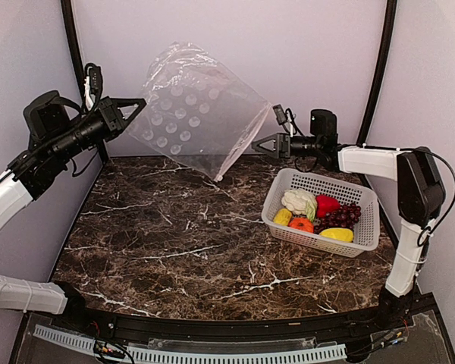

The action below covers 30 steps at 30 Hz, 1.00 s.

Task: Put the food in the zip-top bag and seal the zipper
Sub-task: Pass from the left arm to the right

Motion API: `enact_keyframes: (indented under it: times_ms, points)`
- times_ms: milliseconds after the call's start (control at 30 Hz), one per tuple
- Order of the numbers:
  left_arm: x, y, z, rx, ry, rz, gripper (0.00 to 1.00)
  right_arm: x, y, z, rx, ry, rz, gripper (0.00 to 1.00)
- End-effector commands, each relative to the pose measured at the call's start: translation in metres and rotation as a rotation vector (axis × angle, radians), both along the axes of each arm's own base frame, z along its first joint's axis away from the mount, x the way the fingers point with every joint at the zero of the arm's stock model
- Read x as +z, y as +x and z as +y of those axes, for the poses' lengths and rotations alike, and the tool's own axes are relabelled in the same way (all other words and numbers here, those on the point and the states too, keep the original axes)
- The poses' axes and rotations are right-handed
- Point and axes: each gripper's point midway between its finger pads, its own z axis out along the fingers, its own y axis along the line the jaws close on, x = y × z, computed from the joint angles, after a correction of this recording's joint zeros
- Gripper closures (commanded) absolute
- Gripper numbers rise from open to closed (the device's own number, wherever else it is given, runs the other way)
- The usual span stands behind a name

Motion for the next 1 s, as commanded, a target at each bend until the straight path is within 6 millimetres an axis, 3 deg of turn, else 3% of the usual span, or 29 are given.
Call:
enact_keyframes:
  times_ms: [0, 133, 333, 567, 733, 767, 833, 867, 967]
  points:
    - [0.011, -0.006, -0.004, -0.033, -0.029, -0.018, 0.99, 0.036, -0.023, 0.007, 0.148, 0.121, -0.099, 0.36]
    - [0.003, -0.001, -0.005, -0.028, -0.022, 0.0, 0.99, 0.046, -0.042, 0.005, 0.223, 0.162, -0.118, 0.36]
    - [-0.007, 0.004, -0.01, -0.038, -0.023, 0.018, 0.99, 0.052, -0.04, 0.004, 0.207, 0.166, -0.124, 0.41]
    - [-0.022, 0.01, -0.009, -0.016, -0.003, 0.035, 0.99, 0.047, -0.033, 0.0, 0.156, 0.154, -0.077, 0.71]
    - [-0.052, 0.022, -0.005, 0.047, 0.071, 0.077, 0.98, 0.041, -0.026, -0.01, 0.053, 0.104, -0.07, 0.95]
    - [-0.061, 0.027, -0.003, 0.07, 0.092, 0.099, 0.96, 0.04, -0.026, -0.012, 0.038, 0.091, -0.071, 0.98]
    - [-0.079, 0.035, 0.002, 0.116, 0.153, 0.122, 0.78, 0.038, -0.027, -0.014, 0.012, 0.07, -0.063, 0.99]
    - [-0.085, 0.039, 0.005, 0.142, 0.201, 0.108, 0.62, 0.037, -0.029, -0.015, 0.007, 0.062, -0.05, 0.99]
    - [-0.115, 0.055, 0.034, 0.324, 0.359, 0.163, 0.47, 0.026, -0.039, -0.015, 0.011, 0.036, 0.021, 0.99]
